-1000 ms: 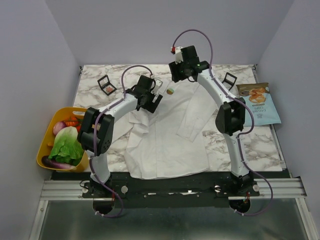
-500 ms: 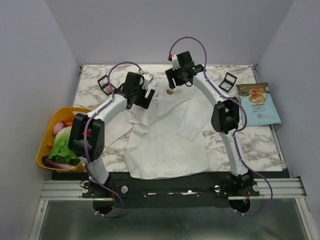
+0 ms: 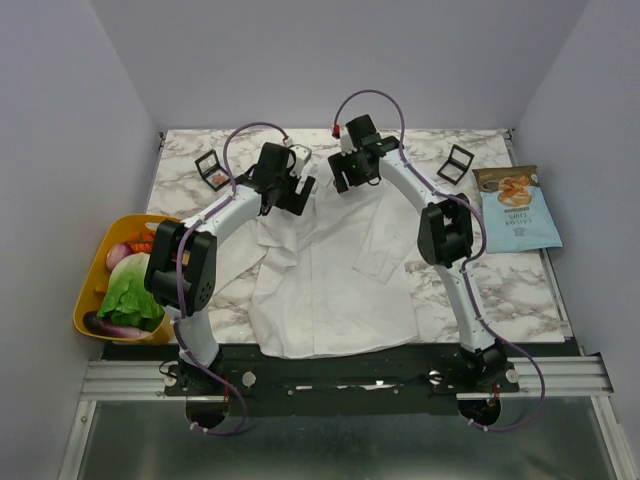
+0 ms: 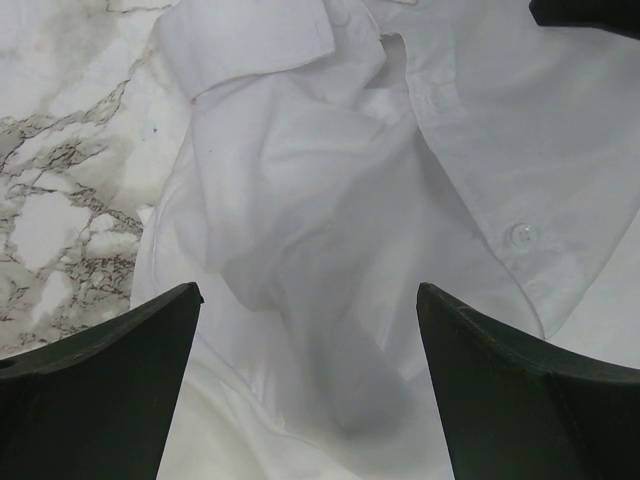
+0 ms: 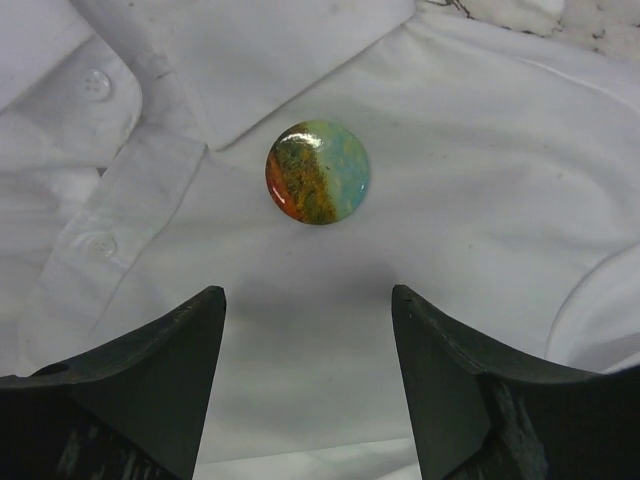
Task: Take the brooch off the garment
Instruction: Flatten out the clothes at the center of the board.
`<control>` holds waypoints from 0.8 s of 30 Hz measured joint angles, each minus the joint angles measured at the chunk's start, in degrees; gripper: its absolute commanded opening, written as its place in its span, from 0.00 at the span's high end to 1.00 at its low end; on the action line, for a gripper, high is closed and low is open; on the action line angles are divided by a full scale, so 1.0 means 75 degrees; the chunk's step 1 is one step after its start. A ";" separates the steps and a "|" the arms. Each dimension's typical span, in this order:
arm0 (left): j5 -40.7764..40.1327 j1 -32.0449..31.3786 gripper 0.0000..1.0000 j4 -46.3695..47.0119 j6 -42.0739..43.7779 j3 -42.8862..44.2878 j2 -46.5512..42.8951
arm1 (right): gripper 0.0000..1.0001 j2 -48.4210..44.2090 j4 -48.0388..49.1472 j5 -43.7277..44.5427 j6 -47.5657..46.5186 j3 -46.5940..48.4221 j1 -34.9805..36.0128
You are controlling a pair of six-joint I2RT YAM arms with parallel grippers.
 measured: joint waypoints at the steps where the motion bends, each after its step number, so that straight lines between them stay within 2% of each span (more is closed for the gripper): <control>1: -0.0006 0.0000 0.01 -0.0006 0.0000 0.0015 0.0009 | 0.35 0.0020 -0.0047 0.0006 0.0020 0.0000 0.0003; 7: -0.0219 -0.0052 0.01 -0.0003 -0.0052 0.0551 0.0446 | 0.66 0.0085 -0.0224 0.0076 0.0093 -0.0128 0.0020; 10: -0.0335 -0.0105 0.01 0.0009 -0.0137 0.0787 0.0650 | 0.74 0.0082 -0.0245 0.0102 0.0096 -0.0393 0.0017; 15: -0.0495 -0.0216 0.01 0.0058 -0.0236 0.1367 0.1122 | 0.81 -0.0160 -0.0256 0.0114 0.0087 -0.0970 0.0017; 19: -0.0600 -0.0344 0.01 0.0038 -0.0315 0.1830 0.1521 | 0.86 -0.0711 -0.0105 0.0114 0.0099 -0.1932 0.0017; 24: -0.0603 -0.0458 0.01 -0.0026 -0.0495 0.2366 0.1775 | 0.85 -0.1349 0.0073 0.0111 0.0122 -0.3010 0.0017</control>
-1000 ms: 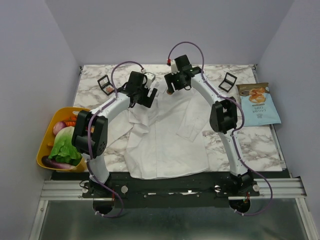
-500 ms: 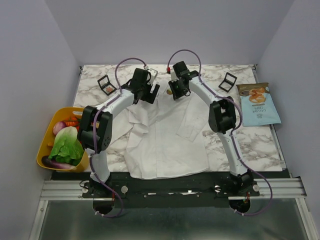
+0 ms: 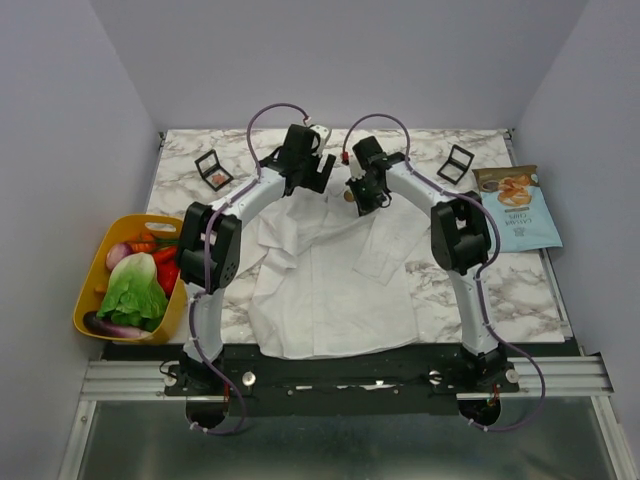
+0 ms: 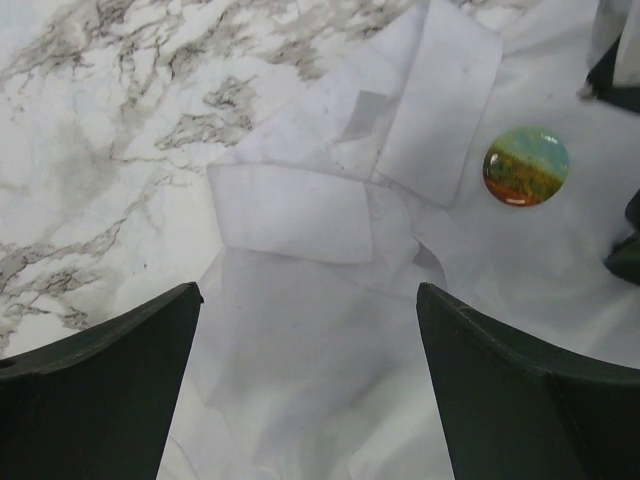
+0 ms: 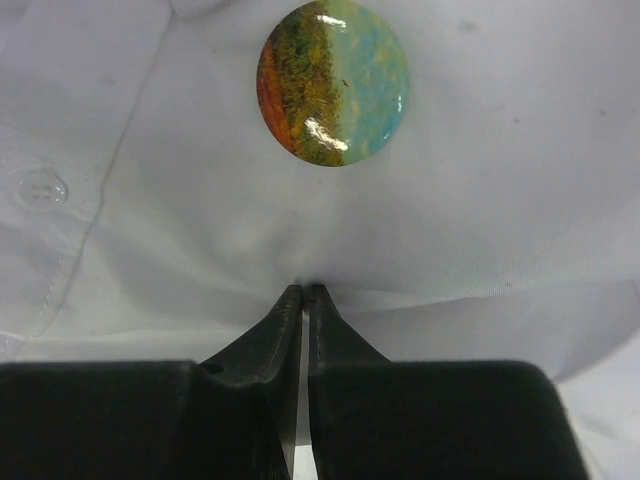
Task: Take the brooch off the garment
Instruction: Flatten out the clothes at the center of the board, then remove the brooch from the clothes.
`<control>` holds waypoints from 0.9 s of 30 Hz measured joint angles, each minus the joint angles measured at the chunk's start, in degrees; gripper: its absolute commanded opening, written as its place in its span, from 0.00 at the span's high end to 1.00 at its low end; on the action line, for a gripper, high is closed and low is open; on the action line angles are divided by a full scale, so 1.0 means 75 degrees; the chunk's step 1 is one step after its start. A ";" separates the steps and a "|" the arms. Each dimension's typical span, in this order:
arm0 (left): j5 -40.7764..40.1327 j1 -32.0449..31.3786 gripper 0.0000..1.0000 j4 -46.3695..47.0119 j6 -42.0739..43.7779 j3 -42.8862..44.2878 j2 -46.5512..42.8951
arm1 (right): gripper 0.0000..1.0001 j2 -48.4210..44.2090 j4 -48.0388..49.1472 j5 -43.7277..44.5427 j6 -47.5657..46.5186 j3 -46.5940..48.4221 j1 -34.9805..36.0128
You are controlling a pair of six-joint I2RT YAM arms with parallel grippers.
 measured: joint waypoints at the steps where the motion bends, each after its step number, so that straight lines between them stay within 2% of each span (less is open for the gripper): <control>1: 0.0000 -0.0041 0.01 0.0006 -0.0029 0.0146 0.0052 | 0.80 -0.0093 0.0020 0.0000 0.0000 -0.0149 0.0000; 7: 0.0009 -0.0256 0.01 0.0017 -0.0163 0.0717 0.0391 | 0.67 -0.0294 0.0050 -0.0251 -0.0026 -0.0425 0.0000; 16: -0.0020 -0.0440 0.01 0.0117 -0.0402 0.0163 0.0624 | 0.48 -0.0452 0.0079 -0.0632 -0.0020 0.0201 -0.0111; 20: -0.0006 -0.0396 0.01 0.0105 -0.0475 -0.0233 0.0624 | 0.44 -0.0347 0.0157 -0.0731 0.0119 0.0997 -0.0224; 27: 0.0006 -0.0446 0.01 0.0140 -0.0539 -0.0516 0.0624 | 0.43 0.0137 0.0216 -0.0994 0.0274 0.1673 -0.0312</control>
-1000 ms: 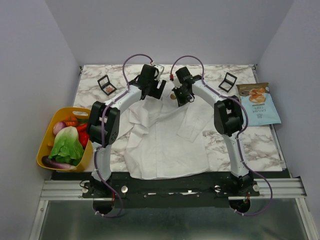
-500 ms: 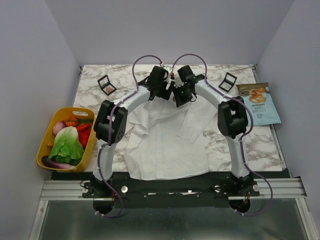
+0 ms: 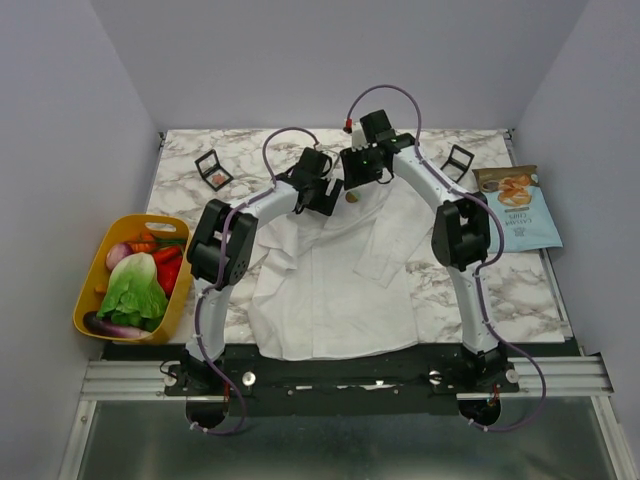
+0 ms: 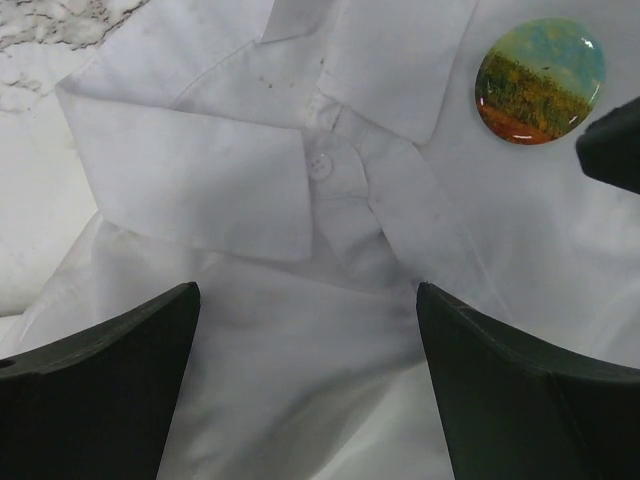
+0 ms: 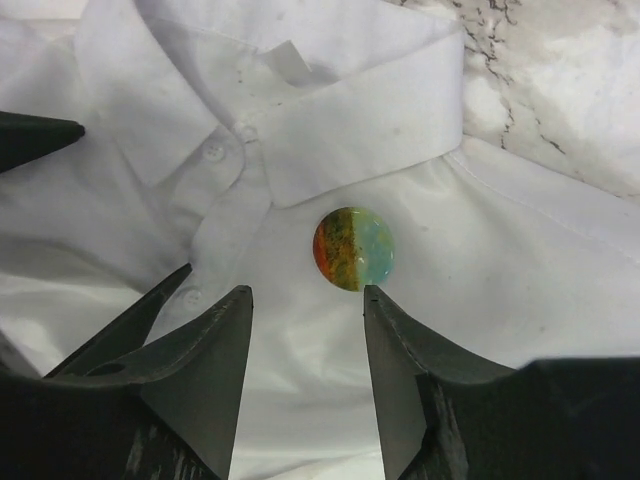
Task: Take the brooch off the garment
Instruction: Remove the brooch from the clothes.
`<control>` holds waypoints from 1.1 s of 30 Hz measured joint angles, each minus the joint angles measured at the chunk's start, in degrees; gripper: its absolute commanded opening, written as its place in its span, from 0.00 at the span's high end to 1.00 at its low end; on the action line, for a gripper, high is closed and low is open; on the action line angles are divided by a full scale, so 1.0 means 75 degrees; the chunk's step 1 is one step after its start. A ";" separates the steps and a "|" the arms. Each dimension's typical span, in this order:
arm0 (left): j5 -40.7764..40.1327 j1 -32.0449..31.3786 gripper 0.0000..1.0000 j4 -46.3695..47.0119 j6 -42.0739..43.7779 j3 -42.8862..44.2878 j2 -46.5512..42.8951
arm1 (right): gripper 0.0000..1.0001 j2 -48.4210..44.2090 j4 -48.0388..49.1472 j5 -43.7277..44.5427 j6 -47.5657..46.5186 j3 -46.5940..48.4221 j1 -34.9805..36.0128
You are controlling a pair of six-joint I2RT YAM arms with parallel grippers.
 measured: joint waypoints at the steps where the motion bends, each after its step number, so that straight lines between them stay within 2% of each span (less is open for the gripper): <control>1: 0.0009 0.0003 0.01 0.0017 -0.0023 -0.0015 0.0000 | 0.43 0.0108 -0.0003 -0.0009 0.0052 0.0038 -0.0012; 17: 0.0472 0.0111 0.01 0.0364 -0.0248 -0.0370 -0.0023 | 0.43 0.0720 -0.0096 -0.0554 0.0472 0.0227 -0.0699; 28: 0.0498 0.0111 0.01 0.0388 -0.0254 -0.0370 -0.0029 | 0.43 0.1096 -0.0396 -0.1166 0.0469 0.0356 -0.0632; 33: 0.0513 0.0111 0.01 0.0388 -0.0254 -0.0370 -0.0032 | 0.47 0.1166 -0.0440 -0.1311 0.0472 0.0414 -0.0624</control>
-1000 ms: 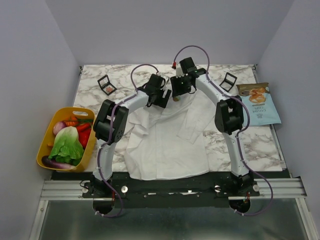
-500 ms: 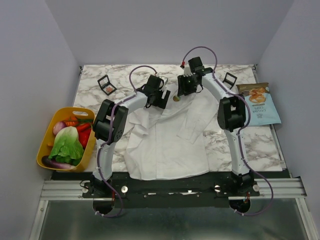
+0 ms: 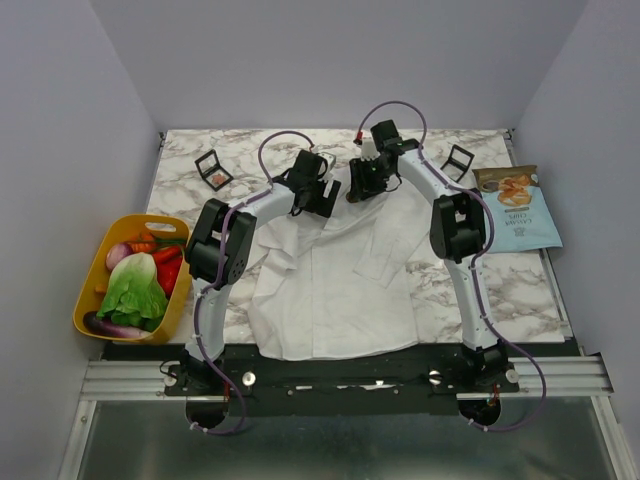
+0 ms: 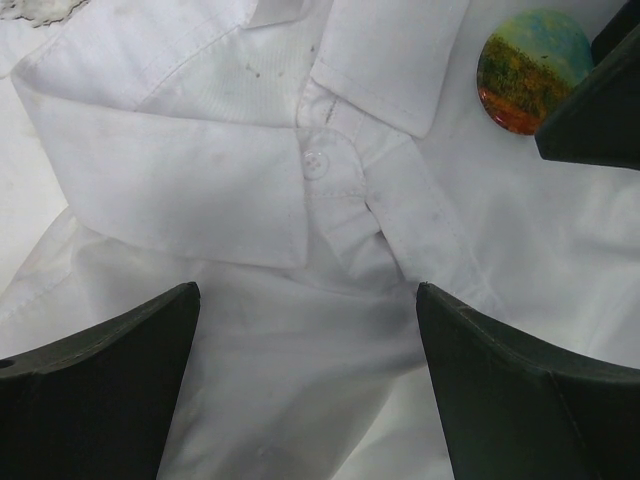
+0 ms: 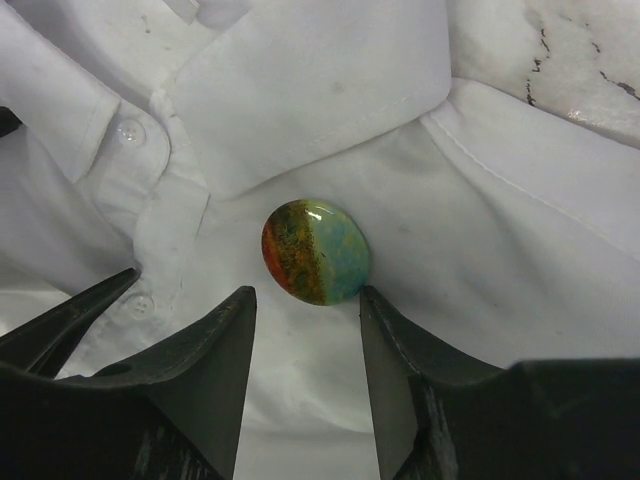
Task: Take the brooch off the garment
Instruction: Remove the brooch from the clothes.
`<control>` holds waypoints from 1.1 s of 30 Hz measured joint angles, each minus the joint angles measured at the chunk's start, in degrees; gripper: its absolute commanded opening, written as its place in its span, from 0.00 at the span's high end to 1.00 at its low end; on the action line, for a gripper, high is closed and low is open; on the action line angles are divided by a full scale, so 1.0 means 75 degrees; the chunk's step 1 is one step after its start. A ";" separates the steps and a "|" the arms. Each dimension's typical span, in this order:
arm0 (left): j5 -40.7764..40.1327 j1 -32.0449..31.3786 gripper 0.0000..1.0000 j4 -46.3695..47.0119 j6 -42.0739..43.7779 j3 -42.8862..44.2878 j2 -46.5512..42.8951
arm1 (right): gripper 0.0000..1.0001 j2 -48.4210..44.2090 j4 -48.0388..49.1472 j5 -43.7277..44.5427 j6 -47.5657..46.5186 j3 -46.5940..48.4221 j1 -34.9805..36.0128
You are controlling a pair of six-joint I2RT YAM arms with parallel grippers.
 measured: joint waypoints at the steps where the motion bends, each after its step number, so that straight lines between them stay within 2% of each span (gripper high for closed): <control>1: 0.0009 0.0000 0.01 0.0003 0.0000 0.0000 0.0000 | 0.48 0.0009 -0.0003 -0.0035 0.0000 0.0009 0.0000; 6: 0.0041 0.0000 0.01 0.0003 0.0003 0.0000 0.0000 | 0.55 0.0058 -0.0006 -0.0323 0.0050 0.0020 -0.0026; 25: 0.0093 0.0000 0.01 0.0093 0.0006 -0.0085 -0.0003 | 0.71 0.0099 0.0166 -0.1469 0.0315 -0.0015 -0.0038; 33: 0.0093 0.0000 0.01 0.0117 0.0006 -0.0085 -0.0003 | 0.68 0.0099 0.0283 -0.1728 0.0507 -0.0082 -0.0044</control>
